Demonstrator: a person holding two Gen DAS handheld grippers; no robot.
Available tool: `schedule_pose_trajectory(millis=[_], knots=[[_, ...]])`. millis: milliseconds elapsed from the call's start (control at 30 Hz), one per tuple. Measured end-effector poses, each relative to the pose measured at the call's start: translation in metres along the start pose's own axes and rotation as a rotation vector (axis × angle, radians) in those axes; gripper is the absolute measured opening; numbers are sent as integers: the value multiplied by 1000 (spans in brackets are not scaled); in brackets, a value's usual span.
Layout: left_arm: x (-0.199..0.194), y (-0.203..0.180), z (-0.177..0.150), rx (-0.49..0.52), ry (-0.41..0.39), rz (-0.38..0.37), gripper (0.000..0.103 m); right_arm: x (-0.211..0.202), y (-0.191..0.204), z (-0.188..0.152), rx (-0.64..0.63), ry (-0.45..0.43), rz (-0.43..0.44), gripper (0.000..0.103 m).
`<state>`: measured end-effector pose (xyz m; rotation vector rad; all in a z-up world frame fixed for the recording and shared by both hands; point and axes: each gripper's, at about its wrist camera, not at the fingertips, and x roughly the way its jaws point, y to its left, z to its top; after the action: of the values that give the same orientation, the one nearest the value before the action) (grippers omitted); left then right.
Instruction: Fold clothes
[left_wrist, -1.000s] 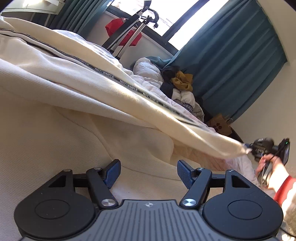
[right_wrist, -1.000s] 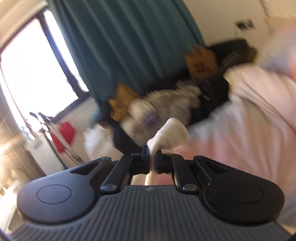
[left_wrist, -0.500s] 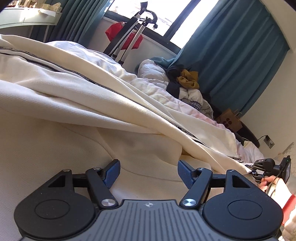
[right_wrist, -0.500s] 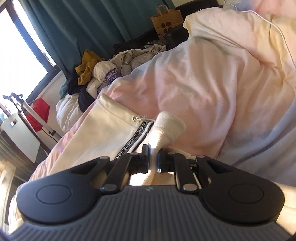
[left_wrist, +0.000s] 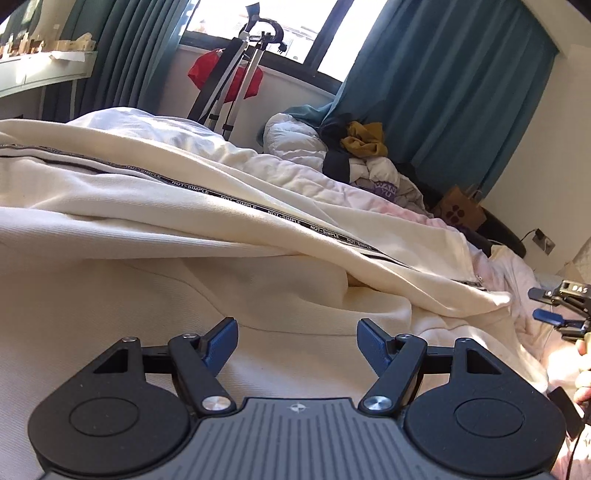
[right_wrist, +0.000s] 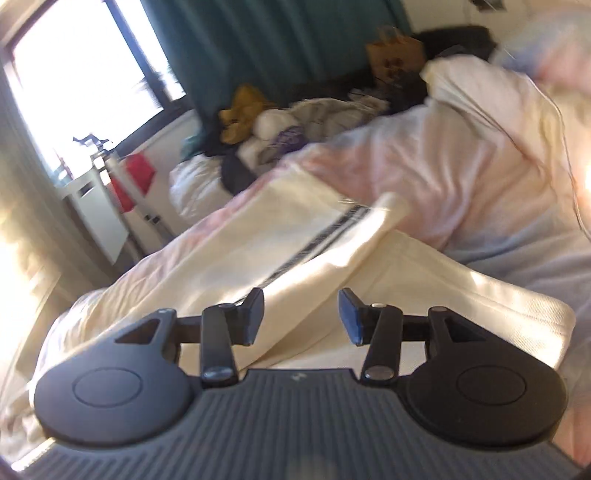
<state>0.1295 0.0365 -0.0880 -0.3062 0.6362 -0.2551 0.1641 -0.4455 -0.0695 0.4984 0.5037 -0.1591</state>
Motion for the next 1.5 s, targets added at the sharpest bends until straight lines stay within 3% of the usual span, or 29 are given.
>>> schedule_pose_trajectory(millis=[333, 533, 767, 800, 867, 900, 967, 1067, 1200, 1333, 1500], knots=[[-44, -36, -16, 159, -25, 37, 76, -71, 68, -53, -223, 31, 112, 48], [-73, -39, -32, 159, -20, 78, 79, -77, 86, -78, -294, 62, 163, 48], [-93, -25, -30, 99, -8, 205, 82, -67, 95, -87, -338, 102, 166, 48], [-97, -20, -26, 85, -13, 250, 82, -66, 95, -87, -338, 110, 161, 49], [-104, -9, -18, 59, -21, 340, 82, -66, 92, -87, -328, 123, 142, 70], [-108, -4, -14, 43, -26, 384, 83, -66, 88, -86, -313, 124, 132, 74], [-122, 19, -4, -65, -45, 424, 83, -67, 80, -83, -279, 127, 110, 77], [-154, 67, 7, -312, -83, 436, 83, -70, 61, -72, -186, 122, 77, 77], [-195, 128, 6, -575, -115, 476, 83, -79, 19, -52, 50, 83, 62, 77], [-230, 172, -5, -778, -177, 448, 83, -90, -39, -36, 338, 49, 28, 77], [-241, 210, -17, -931, -196, 405, 83, -94, -93, -28, 499, 11, -110, 78]])
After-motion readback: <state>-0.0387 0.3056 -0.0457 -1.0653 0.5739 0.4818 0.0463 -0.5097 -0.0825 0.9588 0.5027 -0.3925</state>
